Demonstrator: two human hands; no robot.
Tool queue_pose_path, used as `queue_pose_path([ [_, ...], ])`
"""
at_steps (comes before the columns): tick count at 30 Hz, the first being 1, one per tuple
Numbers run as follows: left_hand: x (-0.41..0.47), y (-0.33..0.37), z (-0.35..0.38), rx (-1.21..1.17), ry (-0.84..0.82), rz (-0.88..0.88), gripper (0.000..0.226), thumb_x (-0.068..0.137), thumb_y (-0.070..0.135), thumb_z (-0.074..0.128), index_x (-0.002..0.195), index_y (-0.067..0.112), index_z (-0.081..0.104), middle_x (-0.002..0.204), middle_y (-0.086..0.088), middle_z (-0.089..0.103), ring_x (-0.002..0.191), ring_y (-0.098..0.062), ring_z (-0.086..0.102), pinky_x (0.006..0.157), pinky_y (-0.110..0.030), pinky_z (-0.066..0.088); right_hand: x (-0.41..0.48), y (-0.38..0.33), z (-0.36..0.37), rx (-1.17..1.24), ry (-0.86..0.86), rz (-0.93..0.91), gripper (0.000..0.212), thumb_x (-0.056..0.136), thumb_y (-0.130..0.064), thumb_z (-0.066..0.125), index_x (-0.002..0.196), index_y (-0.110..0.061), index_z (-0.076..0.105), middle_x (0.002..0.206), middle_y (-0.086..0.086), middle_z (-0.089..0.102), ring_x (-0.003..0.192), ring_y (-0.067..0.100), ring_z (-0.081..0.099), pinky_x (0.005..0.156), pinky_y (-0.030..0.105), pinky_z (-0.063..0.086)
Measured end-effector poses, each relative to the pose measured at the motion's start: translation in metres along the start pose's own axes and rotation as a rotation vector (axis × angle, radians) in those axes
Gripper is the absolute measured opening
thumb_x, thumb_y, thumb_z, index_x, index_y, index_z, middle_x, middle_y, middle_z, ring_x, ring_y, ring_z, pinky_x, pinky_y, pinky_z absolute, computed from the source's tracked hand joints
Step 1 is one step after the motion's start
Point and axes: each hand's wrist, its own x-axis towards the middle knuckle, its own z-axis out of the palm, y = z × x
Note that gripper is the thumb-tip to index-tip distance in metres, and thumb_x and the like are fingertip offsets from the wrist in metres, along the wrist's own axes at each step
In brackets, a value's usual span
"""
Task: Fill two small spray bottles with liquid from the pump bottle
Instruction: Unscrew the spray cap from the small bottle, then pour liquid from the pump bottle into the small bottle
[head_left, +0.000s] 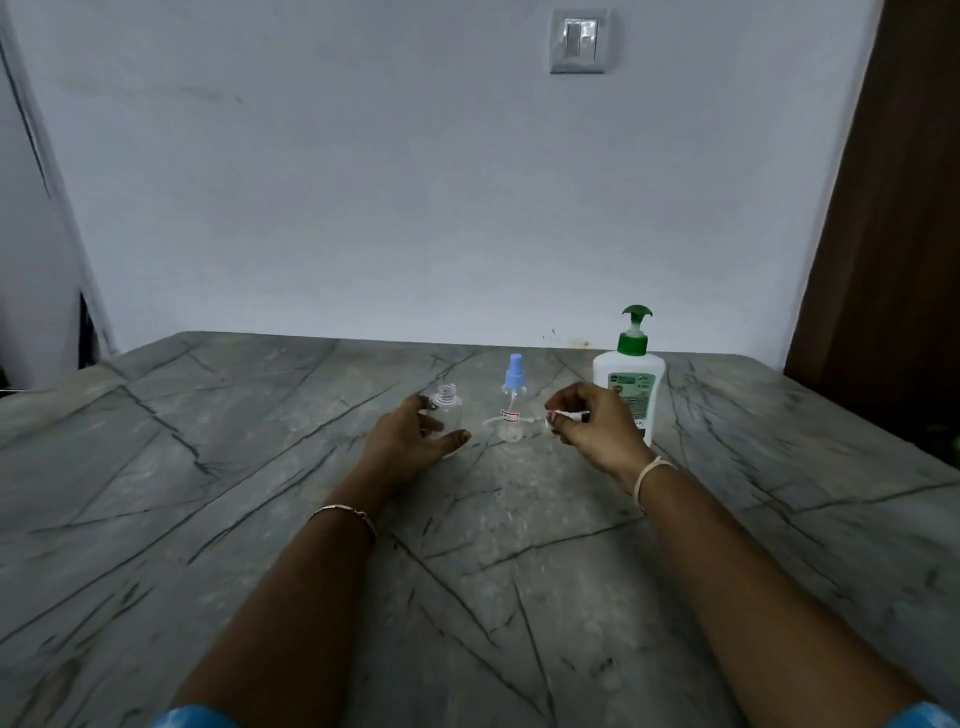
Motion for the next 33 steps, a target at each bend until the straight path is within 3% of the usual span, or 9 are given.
queue_pose_path([
  [3,0.001,0.002,-0.002,-0.029,-0.025,-0.003,0.072,0.069,0.047,0.079,0.127,0.016,0.05,0.112,0.001,0.064,0.095,-0.014,0.06,0.082,-0.026,0.049,-0.001,0.007,0.006,-0.093,-0.027,-0.018,0.016,0.081,-0.003,0.072,0.095,-0.007,0.067,0.09,0.003,0.067,0.085,0.015,0.061,0.074,0.023,0.046],
  [13,0.001,0.005,0.0,-0.087,0.028,0.026,0.065,0.067,0.041,0.082,0.12,0.014,0.056,0.105,0.0,0.067,0.091,-0.013,0.062,0.078,-0.024,0.05,-0.006,0.011,0.024,-0.412,-0.102,-0.199,0.024,0.081,0.001,0.062,0.103,-0.008,0.066,0.104,0.01,0.065,0.094,0.024,0.061,0.083,0.036,0.05],
  [16,0.001,0.007,-0.001,-0.095,0.032,0.033,0.06,0.068,0.04,0.082,0.117,0.014,0.058,0.102,0.001,0.068,0.087,-0.01,0.062,0.069,-0.015,0.047,-0.005,0.012,0.024,-0.461,-0.096,-0.186,0.026,0.08,0.0,0.064,0.104,-0.01,0.064,0.106,0.011,0.064,0.098,0.026,0.06,0.086,0.037,0.05],
  [24,-0.001,0.013,0.003,-0.101,0.018,0.034,0.054,0.068,0.04,0.082,0.112,0.017,0.06,0.097,0.005,0.069,0.081,0.0,0.061,0.065,-0.009,0.044,-0.004,0.014,0.021,-0.443,-0.062,-0.178,0.023,0.08,0.001,0.065,0.101,-0.009,0.066,0.103,0.01,0.067,0.095,0.024,0.061,0.083,0.033,0.049],
  [27,-0.001,0.017,0.009,-0.097,0.014,0.04,0.056,0.067,0.041,0.082,0.112,0.017,0.06,0.097,0.005,0.069,0.081,-0.002,0.062,0.07,-0.014,0.049,-0.003,0.014,0.023,-0.439,-0.057,-0.193,0.023,0.08,0.001,0.066,0.101,-0.009,0.066,0.103,0.01,0.066,0.095,0.024,0.061,0.083,0.033,0.048],
  [33,-0.004,0.023,0.013,-0.12,-0.008,0.072,0.052,0.067,0.034,0.084,0.11,0.016,0.06,0.097,0.004,0.067,0.076,0.003,0.058,0.057,-0.002,0.042,-0.003,0.013,0.022,-0.426,-0.063,-0.201,0.026,0.081,0.001,0.065,0.105,-0.009,0.066,0.108,0.01,0.066,0.1,0.024,0.061,0.084,0.025,0.045],
])
